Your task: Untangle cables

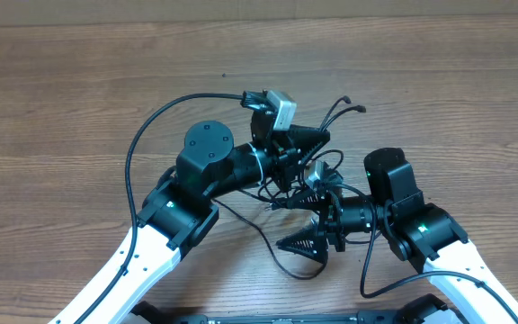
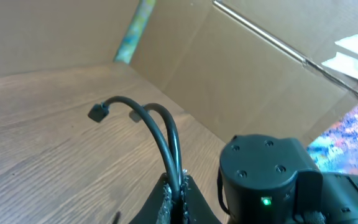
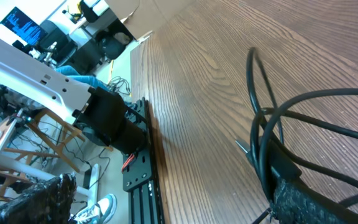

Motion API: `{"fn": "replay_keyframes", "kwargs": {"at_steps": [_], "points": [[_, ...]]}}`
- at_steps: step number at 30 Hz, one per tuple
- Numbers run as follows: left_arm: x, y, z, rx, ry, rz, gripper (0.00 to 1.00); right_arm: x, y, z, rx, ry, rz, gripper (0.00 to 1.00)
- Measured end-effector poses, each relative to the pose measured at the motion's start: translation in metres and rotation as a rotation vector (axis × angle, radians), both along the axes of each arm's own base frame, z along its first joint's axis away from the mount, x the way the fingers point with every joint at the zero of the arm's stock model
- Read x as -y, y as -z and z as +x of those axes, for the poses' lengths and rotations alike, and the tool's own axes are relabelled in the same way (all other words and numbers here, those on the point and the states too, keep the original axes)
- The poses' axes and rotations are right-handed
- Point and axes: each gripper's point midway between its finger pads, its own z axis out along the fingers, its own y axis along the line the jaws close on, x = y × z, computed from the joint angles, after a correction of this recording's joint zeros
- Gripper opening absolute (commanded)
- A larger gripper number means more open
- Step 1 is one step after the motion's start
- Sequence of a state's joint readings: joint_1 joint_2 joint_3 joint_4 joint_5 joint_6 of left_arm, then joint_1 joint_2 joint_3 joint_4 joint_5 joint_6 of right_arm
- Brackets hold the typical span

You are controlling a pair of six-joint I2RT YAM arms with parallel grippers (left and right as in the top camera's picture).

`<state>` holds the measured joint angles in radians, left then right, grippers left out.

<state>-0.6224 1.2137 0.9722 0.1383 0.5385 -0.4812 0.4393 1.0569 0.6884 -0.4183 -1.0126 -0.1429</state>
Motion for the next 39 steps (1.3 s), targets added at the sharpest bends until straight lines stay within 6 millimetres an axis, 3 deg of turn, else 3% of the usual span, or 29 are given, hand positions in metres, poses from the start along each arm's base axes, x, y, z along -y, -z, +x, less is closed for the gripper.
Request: {"fn": "replay_keyframes", "kwargs": {"at_steps": [13,28,39], "points": [[-0.011,-0.019,0.024,-0.077,-0.159,-0.124,0.04,0.000,0.000,0.000,-0.012,0.004,-0.001,1.00],[-0.040,-0.020,0.058,-0.377,-0.431,-0.358,0.04,0.001,0.004,-0.001,-0.031,0.011,-0.016,1.00],[-0.054,-0.020,0.070,-0.513,-0.537,-0.501,0.04,0.005,0.013,-0.002,-0.063,0.037,-0.060,1.00]]}}
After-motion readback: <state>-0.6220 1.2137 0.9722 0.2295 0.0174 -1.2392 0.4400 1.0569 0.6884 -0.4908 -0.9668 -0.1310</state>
